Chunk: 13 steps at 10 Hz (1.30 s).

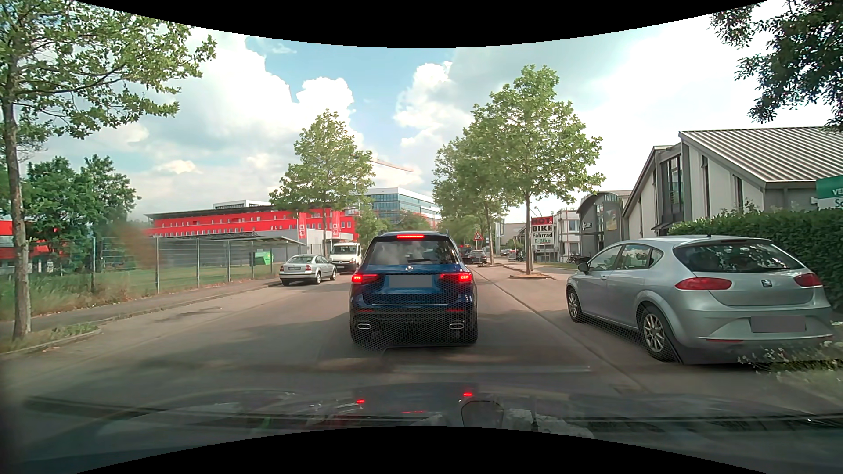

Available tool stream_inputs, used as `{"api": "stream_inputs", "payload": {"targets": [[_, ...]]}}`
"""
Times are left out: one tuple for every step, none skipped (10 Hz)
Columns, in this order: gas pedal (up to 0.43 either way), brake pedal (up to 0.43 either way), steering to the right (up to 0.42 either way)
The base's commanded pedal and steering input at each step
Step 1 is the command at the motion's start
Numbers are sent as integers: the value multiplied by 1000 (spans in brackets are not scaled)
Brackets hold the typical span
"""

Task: Follow the waypoints while adhering to traffic rules and regulations

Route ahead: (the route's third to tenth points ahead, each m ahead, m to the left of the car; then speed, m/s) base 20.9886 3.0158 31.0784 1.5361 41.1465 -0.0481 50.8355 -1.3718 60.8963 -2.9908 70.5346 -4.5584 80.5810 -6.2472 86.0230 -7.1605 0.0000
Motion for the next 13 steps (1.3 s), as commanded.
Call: {"api": "stream_inputs", "payload": {"targets": [[0,268,-5],[0,268,-5],[0,268,-4],[0,268,-5],[0,268,-5],[0,268,-5],[0,268,-5],[0,268,-5],[0,268,-5],[0,268,-4],[0,268,-5],[0,268,-4],[0,268,-5]]}}
